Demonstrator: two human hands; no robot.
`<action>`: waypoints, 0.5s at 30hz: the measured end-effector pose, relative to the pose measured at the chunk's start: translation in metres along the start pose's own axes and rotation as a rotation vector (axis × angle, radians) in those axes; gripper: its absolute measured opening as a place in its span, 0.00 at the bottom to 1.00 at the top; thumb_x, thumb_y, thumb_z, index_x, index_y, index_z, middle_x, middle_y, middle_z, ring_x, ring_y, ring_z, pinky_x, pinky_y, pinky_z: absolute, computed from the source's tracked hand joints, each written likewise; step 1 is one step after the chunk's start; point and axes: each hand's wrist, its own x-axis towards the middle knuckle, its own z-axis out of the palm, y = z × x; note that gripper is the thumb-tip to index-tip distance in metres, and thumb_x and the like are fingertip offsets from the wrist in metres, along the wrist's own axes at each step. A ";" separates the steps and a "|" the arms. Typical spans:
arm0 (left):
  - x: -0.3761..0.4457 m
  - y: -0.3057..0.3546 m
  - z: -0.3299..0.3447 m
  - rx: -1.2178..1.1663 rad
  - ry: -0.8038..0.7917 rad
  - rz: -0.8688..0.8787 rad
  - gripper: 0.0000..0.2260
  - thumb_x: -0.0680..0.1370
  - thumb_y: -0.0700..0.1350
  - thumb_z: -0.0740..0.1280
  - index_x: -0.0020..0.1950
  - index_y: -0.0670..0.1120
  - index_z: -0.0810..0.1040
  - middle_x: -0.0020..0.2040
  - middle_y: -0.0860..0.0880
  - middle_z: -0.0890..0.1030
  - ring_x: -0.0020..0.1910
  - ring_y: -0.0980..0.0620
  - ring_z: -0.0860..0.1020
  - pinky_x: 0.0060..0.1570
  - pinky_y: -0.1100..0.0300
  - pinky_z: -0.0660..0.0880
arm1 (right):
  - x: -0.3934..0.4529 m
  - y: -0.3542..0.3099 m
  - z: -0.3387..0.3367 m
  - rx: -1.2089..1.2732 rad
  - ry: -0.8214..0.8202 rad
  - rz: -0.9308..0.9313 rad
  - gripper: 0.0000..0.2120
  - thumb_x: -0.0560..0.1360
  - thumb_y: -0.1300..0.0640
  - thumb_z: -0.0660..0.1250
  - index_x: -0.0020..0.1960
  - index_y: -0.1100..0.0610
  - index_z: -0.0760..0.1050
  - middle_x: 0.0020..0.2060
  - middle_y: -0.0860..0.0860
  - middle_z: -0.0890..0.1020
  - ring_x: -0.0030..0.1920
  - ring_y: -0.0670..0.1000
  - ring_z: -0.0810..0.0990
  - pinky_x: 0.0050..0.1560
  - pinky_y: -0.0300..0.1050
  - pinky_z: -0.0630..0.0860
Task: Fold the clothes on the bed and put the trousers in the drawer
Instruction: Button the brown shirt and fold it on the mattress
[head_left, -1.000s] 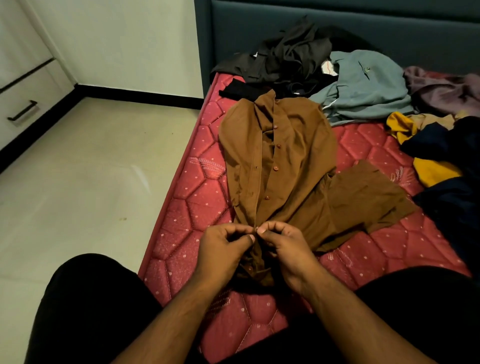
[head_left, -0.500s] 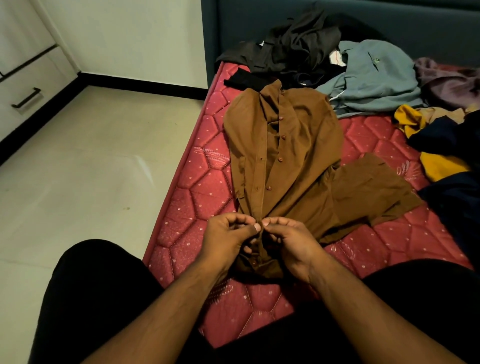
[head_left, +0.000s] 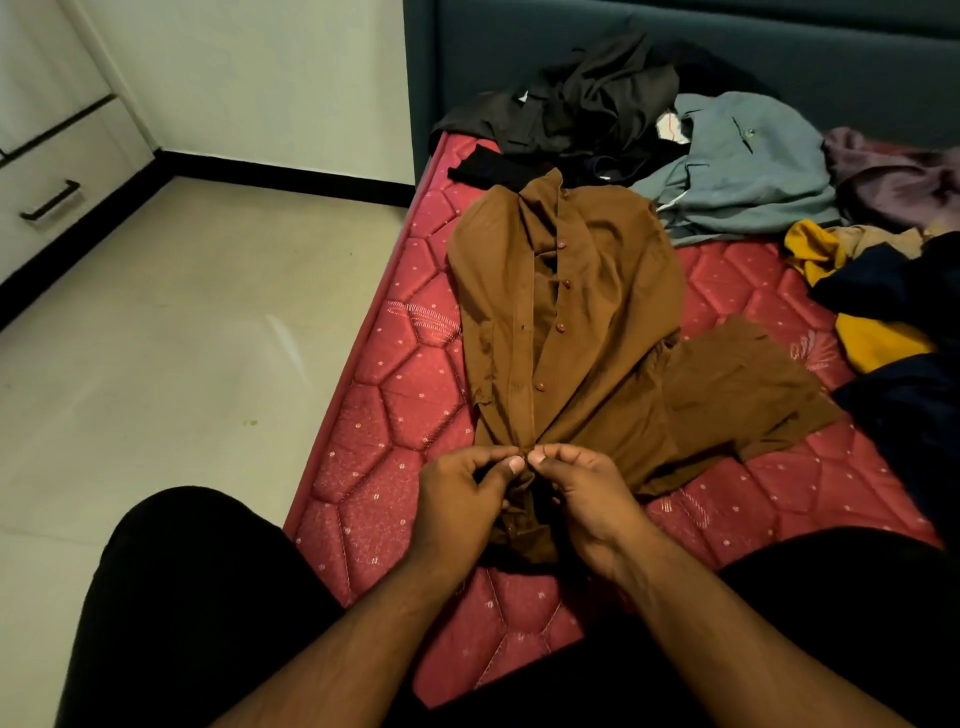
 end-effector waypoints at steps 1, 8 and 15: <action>0.001 0.000 0.000 -0.014 0.013 -0.027 0.06 0.77 0.37 0.70 0.49 0.45 0.86 0.38 0.52 0.86 0.35 0.56 0.83 0.34 0.63 0.77 | 0.000 0.000 0.001 0.024 -0.011 -0.009 0.04 0.78 0.66 0.63 0.46 0.65 0.76 0.33 0.59 0.80 0.30 0.52 0.81 0.30 0.43 0.79; -0.001 0.003 0.001 -0.026 0.035 0.116 0.07 0.77 0.35 0.69 0.49 0.47 0.80 0.44 0.49 0.83 0.41 0.53 0.83 0.38 0.61 0.80 | 0.006 0.004 0.000 0.008 -0.140 -0.012 0.06 0.79 0.62 0.62 0.45 0.60 0.75 0.39 0.60 0.81 0.36 0.54 0.80 0.34 0.46 0.79; 0.010 -0.008 0.000 0.132 -0.027 0.058 0.06 0.81 0.40 0.64 0.44 0.44 0.77 0.35 0.50 0.78 0.32 0.60 0.75 0.35 0.64 0.72 | 0.014 0.003 -0.010 -0.267 -0.198 -0.106 0.05 0.79 0.62 0.63 0.45 0.57 0.74 0.31 0.49 0.78 0.30 0.45 0.75 0.34 0.43 0.72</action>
